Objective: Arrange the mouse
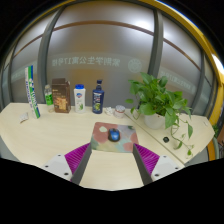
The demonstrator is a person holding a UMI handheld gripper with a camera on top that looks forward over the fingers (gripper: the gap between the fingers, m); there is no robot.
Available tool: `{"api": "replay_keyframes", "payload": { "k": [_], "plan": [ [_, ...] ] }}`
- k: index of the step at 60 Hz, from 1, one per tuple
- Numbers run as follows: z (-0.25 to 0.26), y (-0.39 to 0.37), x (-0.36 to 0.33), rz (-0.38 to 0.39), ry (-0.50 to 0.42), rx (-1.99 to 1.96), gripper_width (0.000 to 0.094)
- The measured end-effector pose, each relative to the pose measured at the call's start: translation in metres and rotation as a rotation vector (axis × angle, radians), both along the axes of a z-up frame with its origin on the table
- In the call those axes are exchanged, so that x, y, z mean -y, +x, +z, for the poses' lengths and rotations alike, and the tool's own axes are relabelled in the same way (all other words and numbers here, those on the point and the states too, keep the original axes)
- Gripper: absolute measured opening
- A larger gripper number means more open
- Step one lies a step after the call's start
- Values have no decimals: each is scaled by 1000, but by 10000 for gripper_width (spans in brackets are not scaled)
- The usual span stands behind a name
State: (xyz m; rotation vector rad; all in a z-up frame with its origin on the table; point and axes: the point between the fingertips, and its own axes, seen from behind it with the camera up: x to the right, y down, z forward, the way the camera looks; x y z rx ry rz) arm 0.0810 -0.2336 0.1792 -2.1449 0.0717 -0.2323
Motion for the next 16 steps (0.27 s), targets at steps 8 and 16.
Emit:
{"api": "replay_keyframes", "payload": {
  "k": [8,16],
  "plan": [
    [5,-1,17,-3,0,9,852],
    [7,-3,22,7,-3,17,854]
  ]
}}
